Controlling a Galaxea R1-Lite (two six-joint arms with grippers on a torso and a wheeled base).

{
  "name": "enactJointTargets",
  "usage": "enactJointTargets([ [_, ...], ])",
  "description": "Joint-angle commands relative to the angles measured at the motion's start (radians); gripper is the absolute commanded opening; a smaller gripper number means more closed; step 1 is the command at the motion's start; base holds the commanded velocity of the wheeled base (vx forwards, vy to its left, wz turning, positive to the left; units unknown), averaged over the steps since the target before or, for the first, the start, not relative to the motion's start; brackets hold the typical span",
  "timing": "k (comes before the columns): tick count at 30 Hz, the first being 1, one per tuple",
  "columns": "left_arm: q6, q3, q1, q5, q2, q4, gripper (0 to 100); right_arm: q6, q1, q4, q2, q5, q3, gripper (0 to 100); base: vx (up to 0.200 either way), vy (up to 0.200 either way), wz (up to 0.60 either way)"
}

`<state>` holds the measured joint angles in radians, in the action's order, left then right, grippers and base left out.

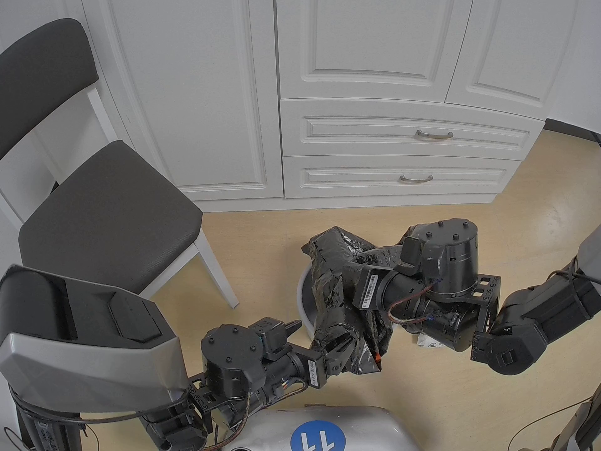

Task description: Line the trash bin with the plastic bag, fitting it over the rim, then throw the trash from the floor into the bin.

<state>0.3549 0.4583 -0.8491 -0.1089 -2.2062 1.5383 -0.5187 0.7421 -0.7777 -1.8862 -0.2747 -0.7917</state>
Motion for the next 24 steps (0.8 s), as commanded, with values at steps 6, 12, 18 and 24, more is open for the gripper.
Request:
enactJointTargets([
  [6,0.003,-0.01,-0.007,0.011,0.008,0.0,100,0.0,0.005,0.0,-0.005,-0.001,-0.001,0,0.0,0.0,0.0],
  [12,-0.01,-0.036,-0.01,0.021,-0.004,-0.001,100,-0.014,0.005,-0.006,-0.008,-0.003,-0.014,0,0.0,0.0,0.0],
  [18,-0.042,-0.069,0.001,0.176,-0.083,0.002,100,-0.035,0.006,0.001,-0.013,-0.028,-0.035,0,0.0,0.0,0.0],
  [24,-0.048,-0.033,0.001,0.178,-0.118,0.002,100,-0.037,0.006,0.0,-0.005,-0.028,-0.037,0,0.0,0.0,0.0],
])
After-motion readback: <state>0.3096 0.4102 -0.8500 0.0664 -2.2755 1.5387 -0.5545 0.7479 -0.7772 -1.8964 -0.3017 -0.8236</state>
